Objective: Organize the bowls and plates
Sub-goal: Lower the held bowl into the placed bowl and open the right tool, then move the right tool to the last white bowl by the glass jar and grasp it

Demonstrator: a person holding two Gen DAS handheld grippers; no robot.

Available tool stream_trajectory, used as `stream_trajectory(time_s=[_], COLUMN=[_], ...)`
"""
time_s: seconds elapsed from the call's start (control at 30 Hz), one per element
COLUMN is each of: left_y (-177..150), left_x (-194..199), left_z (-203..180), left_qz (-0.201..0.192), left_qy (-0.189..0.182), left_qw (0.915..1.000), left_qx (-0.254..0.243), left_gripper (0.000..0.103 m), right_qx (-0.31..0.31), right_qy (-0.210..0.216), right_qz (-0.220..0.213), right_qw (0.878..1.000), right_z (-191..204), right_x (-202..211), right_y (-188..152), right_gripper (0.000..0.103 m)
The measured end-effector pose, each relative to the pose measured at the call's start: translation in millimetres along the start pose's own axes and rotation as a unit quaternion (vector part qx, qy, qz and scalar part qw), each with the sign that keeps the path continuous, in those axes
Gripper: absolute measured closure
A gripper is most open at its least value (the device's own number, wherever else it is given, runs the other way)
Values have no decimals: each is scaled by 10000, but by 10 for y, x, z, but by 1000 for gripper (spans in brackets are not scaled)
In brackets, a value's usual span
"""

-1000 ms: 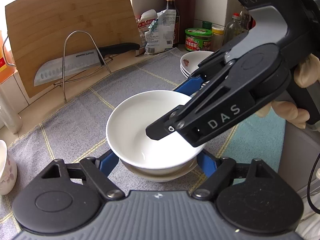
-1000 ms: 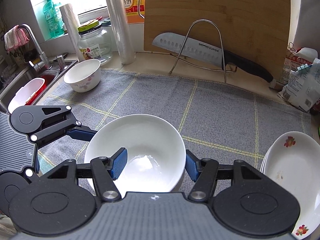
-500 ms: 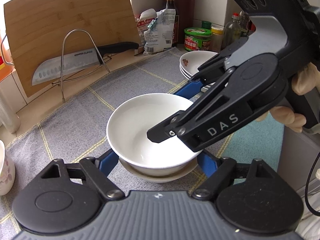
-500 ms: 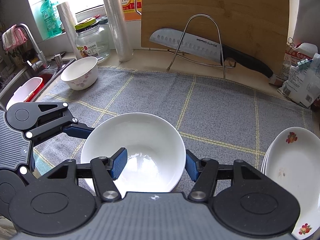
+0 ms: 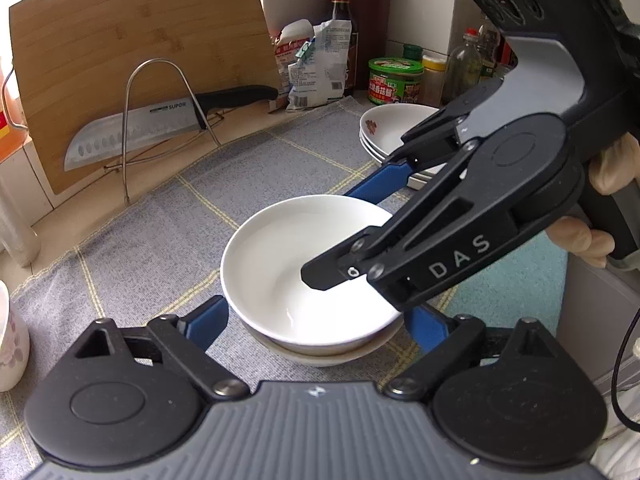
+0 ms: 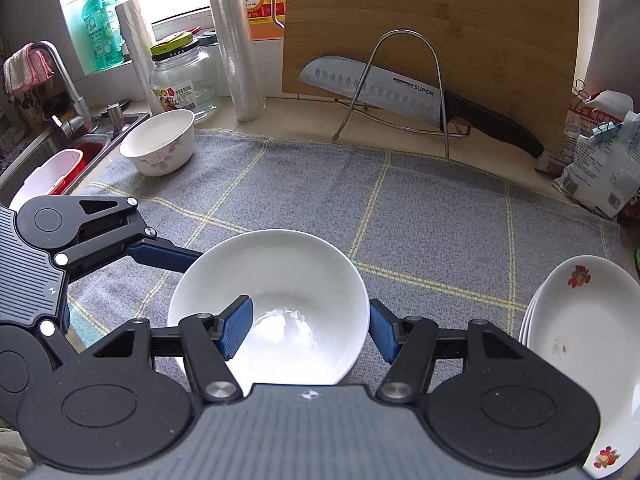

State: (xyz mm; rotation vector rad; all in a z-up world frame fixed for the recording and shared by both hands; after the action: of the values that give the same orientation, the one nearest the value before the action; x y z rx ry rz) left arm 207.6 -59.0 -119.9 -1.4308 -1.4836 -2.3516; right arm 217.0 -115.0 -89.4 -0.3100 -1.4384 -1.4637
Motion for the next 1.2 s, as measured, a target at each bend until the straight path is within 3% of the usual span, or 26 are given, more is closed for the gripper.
stream_trajectory(time_s=[0.03,0.17,0.47,0.6,0.87,1.2], left_y=[2,-6,-125,-238,-601,-893], left_x=[7,58,263,387,572,526], left_z=[-1,7,235,492,1210,2041], left_qz=[-1,-15,19,73,275,373], left_qy=[-1,9,294,632,1413,1986], left_qw=[10000,10000,9993,9965,9839,9727], left_qx=[-12,-68,209,540,1057,1144], left_gripper=[8,7,5,5,4,4], right_qx=[15,135,228,283,630,1020], right_qy=[4,-82,-268,-390,-220,71], right_qz=[-3,-61,-189,-356,-418,-359], right_qw=[10000,9999,9992,9982,9969,9941], right_z=[8,40,83,118,457,983], right_x=[5,36,148,195,0,-436], right_y=[0,10,33,122,373,726], right_gripper=[33,13,1,0,0,0])
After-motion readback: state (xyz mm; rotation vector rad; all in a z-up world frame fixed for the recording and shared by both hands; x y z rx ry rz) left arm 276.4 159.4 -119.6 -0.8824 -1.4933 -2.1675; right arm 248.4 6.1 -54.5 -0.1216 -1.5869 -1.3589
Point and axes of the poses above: each gripper's, at about its wrist camera, not at the fingertips, and x roughly against the way its jaws point, z to its left, y to its top, the point moved 9 cm from there along -x, roughly the way its jaws point, and after that the axes turned 11 degrees about y, right-handed, at the moved point
